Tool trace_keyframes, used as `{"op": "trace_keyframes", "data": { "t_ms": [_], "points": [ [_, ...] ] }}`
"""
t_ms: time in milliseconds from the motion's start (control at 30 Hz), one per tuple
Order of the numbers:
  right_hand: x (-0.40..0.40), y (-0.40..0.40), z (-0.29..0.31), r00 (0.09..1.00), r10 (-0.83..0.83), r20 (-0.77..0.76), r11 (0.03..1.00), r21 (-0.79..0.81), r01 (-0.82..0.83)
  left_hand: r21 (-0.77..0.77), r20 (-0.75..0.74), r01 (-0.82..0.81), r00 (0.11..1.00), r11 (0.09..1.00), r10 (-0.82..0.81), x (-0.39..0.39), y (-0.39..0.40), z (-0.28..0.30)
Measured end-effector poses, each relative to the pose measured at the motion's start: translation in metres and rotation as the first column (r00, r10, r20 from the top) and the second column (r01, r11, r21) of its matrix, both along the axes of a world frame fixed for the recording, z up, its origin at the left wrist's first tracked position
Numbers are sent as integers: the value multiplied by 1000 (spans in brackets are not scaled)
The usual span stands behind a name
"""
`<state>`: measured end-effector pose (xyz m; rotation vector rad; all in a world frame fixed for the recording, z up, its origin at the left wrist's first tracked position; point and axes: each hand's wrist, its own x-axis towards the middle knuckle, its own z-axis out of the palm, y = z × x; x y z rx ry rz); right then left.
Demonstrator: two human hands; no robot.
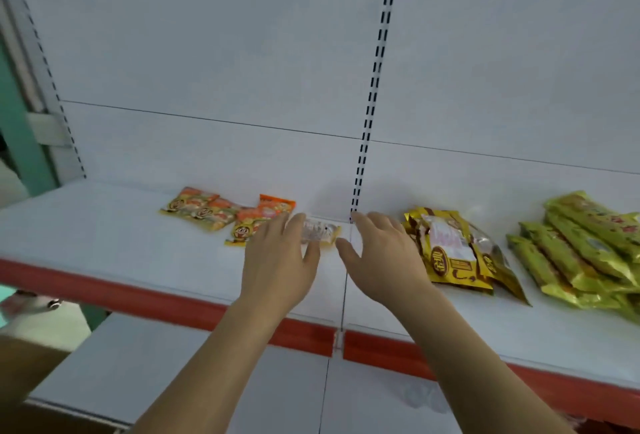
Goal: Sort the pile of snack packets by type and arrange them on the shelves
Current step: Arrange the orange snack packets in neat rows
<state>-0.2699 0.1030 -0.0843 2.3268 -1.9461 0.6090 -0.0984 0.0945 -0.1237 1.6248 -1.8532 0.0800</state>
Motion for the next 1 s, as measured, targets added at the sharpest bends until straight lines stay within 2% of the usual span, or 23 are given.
{"op": "trace_keyframes", "data": {
  "t_ms": [200, 367, 467, 567, 633, 767, 800, 833, 867, 900, 933, 1000],
  "points": [
    [49, -66, -28, 991, 72, -114, 987, 148, -54, 135, 114, -79, 991, 988, 64, 58, -33, -10],
    [60, -113, -45, 982, 120, -148, 935, 348, -62, 327, 194, -4, 979, 945, -63, 85, -70, -14],
    [59, -121, -40, 968, 61, -242, 968, 250, 1, 248, 183, 27, 980, 968, -75, 90, -87, -12],
    [60, -119, -29, 959, -80, -272, 992, 74, 104, 98, 43, 49, 998, 994, -53, 92, -100, -11],
    [64, -116, -23, 961, -123, -247, 991, 27, 133, 41, -32, 72, 997, 997, -71, 93, -105, -9],
    [83, -99, -8, 966, -209, -149, 978, -20, 208, 57, -244, 193, 954, 980, -173, 93, -104, -2],
    [95, -92, -5, 965, -237, -110, 971, -59, 232, 113, -370, 275, 903, 955, -216, 93, -102, 3],
    [110, -84, -5, 970, -235, -59, 966, -121, 227, 163, -541, 381, 806, 910, -241, 94, -99, 8],
    [127, -77, -7, 984, -179, 5, 963, -202, 177, 176, -694, 474, 682, 863, -233, 94, -96, 12],
    [145, -70, -12, 995, -87, 57, 960, -262, 99, 154, -781, 502, 590, 851, -206, 96, -95, 12],
    [161, -64, -19, 996, -1, 93, 958, -286, 28, 120, -815, 468, 551, 876, -183, 102, -96, 12],
    [179, -61, -34, 985, 72, 157, 951, -309, -20, 73, -824, 345, 550, 936, -139, 122, -102, 13]
  ]
}}
